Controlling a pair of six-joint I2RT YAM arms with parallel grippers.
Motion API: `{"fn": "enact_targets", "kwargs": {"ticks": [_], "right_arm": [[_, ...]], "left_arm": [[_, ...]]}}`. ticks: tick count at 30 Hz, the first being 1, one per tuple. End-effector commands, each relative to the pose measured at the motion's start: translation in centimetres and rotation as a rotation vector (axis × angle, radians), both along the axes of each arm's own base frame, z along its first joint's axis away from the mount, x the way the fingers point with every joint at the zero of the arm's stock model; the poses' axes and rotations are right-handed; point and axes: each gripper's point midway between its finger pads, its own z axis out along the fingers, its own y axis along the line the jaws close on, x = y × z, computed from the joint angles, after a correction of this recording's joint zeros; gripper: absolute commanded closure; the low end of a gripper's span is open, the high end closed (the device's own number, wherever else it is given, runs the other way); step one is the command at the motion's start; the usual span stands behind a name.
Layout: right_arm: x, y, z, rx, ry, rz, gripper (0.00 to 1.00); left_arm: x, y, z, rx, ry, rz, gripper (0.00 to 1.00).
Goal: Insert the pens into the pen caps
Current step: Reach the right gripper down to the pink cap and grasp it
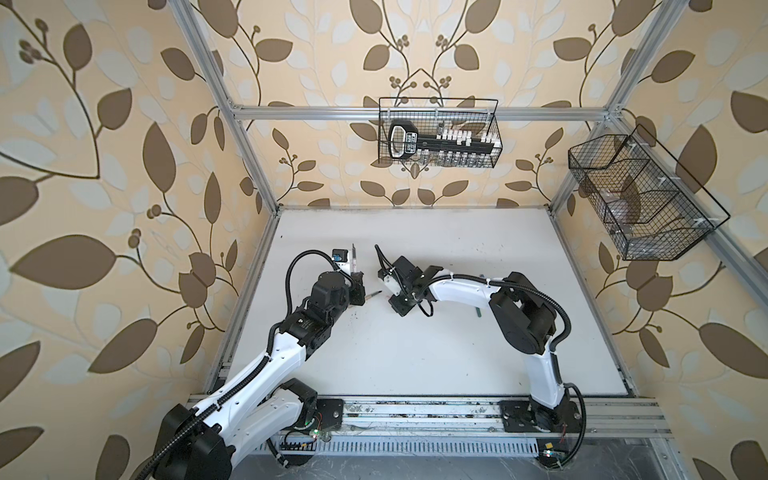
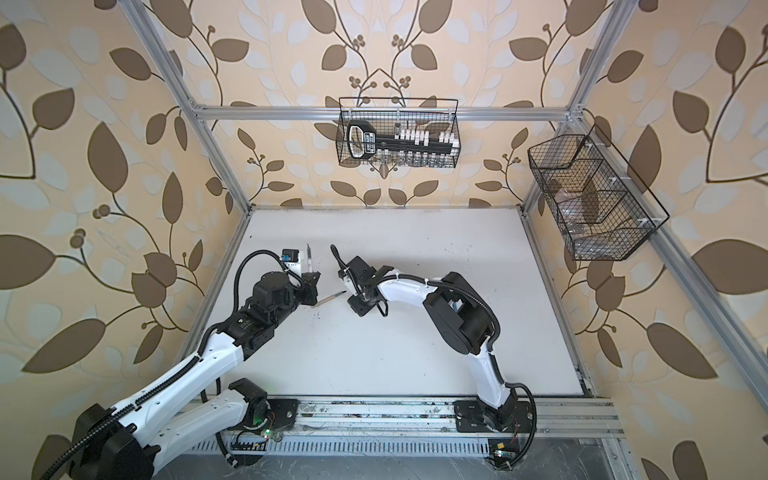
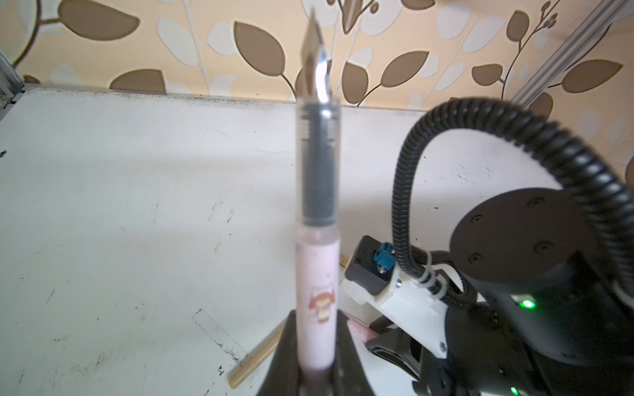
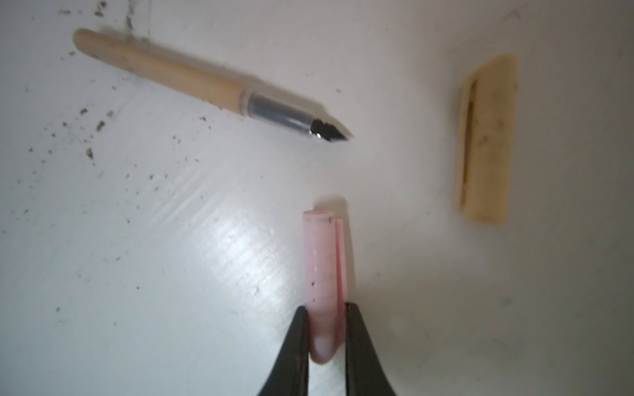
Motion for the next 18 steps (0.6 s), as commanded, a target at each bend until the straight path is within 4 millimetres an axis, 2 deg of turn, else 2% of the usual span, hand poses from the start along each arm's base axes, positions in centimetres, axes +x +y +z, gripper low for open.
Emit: {"fn": "enact_targets", "kwargs": {"ticks": [1,6,8,10,13,18], "right_arm": [[-1.5,-2.2,0.8,-0.024,0.032,0.015,0.87],[-1.6,-6.7,1.3,-0.073,0.028,-0.059,0.67],[-0.9,-7.7,2.5,-0.061,0.003,-0.104,0.57],[-0.8,-8.3,3.3,-0.048,-0.019,-0.136,0.53],[-0.9,-7.6,5.0,0.054,-0.008,-0.205,0.51],[-4.4,-2.7,5.0,0.264,0.158,-0.259,0.48]], "left_arm": [[0.4,0.1,1.7,0.006,-0.041,0.001,1.0],[0.4,0.0,1.7,0.003,-0.042,-0.006,1.0],[0.4,-0.2,1.6,0.001,-0.039,-0.013,1.0],[0.5,-0.3,1.6,-0.001,-0.039,-0.017,1.0],[0.5,-0.5,1.4,-0.002,-0.037,-0.029,1.0],[0.5,-0.8,1.4,-0.005,-0.036,-0.046,1.0]]}}
